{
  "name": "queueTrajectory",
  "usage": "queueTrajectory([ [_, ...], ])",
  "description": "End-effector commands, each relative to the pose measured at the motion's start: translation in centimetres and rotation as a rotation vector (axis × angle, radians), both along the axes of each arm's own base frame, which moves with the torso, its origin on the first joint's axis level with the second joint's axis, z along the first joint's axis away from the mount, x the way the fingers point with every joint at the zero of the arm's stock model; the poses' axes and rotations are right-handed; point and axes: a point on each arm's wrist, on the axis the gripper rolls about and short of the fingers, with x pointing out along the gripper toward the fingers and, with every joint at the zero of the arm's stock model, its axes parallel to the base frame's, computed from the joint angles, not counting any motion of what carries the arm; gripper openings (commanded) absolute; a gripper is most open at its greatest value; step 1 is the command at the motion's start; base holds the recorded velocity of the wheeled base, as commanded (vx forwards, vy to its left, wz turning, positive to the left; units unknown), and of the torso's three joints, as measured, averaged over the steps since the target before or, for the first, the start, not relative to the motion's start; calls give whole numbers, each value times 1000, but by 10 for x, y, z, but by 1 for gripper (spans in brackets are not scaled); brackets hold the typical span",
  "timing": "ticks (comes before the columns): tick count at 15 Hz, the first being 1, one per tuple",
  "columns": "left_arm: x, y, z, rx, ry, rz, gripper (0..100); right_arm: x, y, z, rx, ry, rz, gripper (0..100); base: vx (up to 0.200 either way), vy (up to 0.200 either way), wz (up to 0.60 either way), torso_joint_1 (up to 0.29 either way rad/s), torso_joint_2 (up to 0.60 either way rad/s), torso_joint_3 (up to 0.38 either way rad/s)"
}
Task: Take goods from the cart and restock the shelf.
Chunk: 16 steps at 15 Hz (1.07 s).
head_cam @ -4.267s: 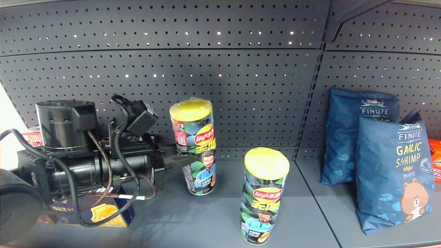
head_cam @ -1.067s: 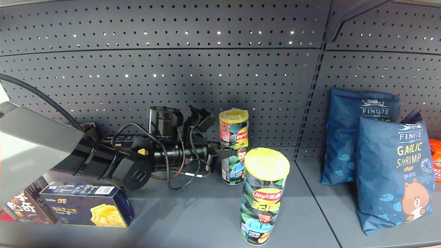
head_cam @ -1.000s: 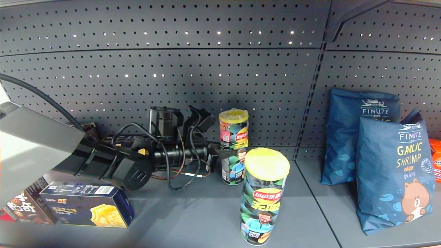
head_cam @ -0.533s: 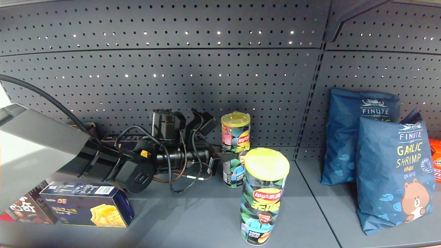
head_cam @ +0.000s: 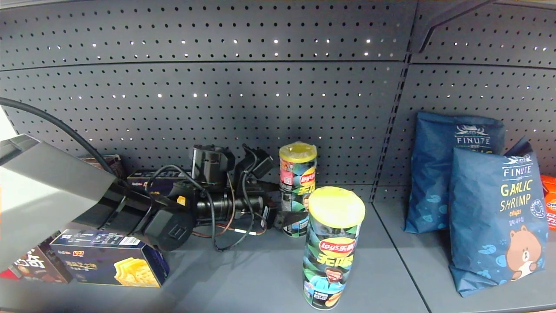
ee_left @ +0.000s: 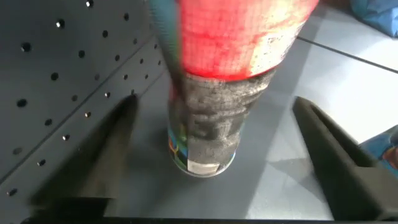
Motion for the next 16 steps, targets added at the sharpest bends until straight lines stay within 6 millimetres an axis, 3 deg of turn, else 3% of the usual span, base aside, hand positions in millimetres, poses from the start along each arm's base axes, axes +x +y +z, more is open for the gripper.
queueTrajectory([
  [1,-3,4,6,-6,-13,6,100,0,0,0,0,1,0,100,0,0,0,0,0,0],
  [8,-30,22,-5,117,-24,114,100,0,0,0,0,1,0,100,0,0,0,0,0,0],
  [16,-30,14,-10,150,-51,171,100,0,0,0,0,1,0,100,0,0,0,0,0,0],
])
